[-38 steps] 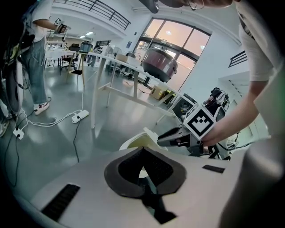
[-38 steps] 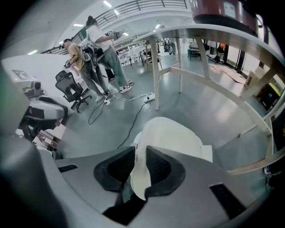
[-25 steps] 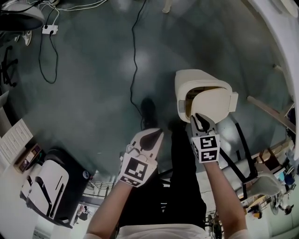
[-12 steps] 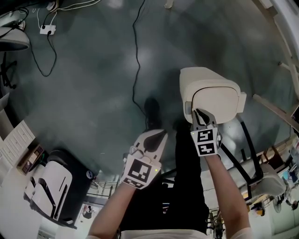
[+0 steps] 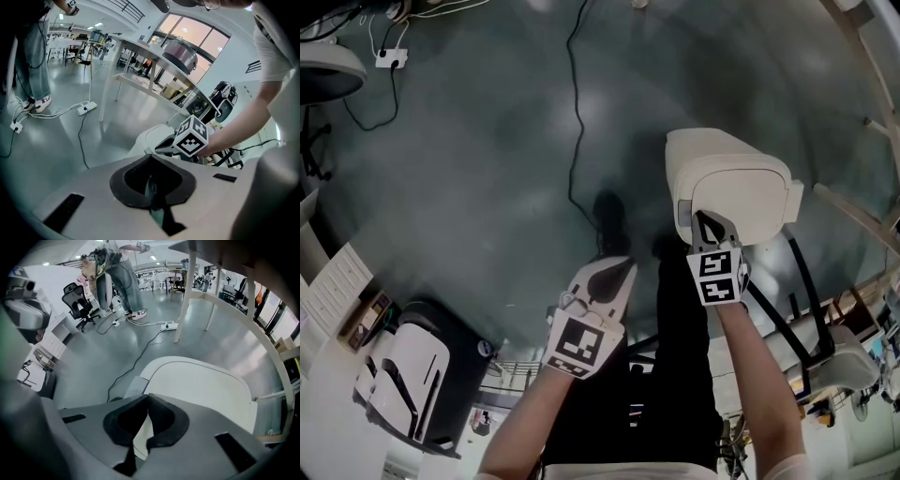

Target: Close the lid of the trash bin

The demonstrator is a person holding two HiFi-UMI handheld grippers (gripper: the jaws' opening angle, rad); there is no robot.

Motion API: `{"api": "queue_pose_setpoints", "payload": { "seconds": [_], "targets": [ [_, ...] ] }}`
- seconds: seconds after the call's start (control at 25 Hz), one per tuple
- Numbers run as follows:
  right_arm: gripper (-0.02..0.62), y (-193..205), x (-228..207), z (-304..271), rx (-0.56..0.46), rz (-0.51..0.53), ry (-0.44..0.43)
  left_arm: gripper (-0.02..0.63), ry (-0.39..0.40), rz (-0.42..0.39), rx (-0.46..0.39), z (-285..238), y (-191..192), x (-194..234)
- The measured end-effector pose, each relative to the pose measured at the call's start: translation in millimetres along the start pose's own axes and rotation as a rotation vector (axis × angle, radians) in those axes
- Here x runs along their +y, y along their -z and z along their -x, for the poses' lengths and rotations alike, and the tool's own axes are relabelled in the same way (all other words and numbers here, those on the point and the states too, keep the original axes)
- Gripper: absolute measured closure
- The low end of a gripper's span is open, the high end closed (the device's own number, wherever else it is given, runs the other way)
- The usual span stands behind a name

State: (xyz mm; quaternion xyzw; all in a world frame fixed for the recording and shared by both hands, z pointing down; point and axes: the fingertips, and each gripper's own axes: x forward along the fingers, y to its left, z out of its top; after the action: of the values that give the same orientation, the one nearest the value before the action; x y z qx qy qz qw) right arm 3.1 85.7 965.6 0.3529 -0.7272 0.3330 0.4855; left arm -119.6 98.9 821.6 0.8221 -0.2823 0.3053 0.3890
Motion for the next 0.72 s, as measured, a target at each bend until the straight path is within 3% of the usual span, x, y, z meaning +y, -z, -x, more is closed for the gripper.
{"api": "queue_pose_setpoints", "payload": {
  "seconds": [0.16,0.32,0.48,0.72],
  "targets": [
    [0.580,0.3,-0.3,4.3,0.013,-0.061,0.007,0.595,0.007,-0.011,0.006,7.6,-1.5,0.8],
    [0.580,-6.0,4.8,31.4,0.007,-0.054,0.001,0.595,0.020,-0.026,0.009,24.6,-12.9,-9.6],
    [0.580,-13.8,12.5,71.1,-0.033,-0.063,0.007,0.594,0.038,-0.059,0.002,45.4,-23.8,-27.9],
    [0.580,-55.9,19.0,157.1,-0.117,-0.090,0.040,0.594,0.058,-0.111,-0.005,98.2,-64.2,-50.9]
  ]
}}
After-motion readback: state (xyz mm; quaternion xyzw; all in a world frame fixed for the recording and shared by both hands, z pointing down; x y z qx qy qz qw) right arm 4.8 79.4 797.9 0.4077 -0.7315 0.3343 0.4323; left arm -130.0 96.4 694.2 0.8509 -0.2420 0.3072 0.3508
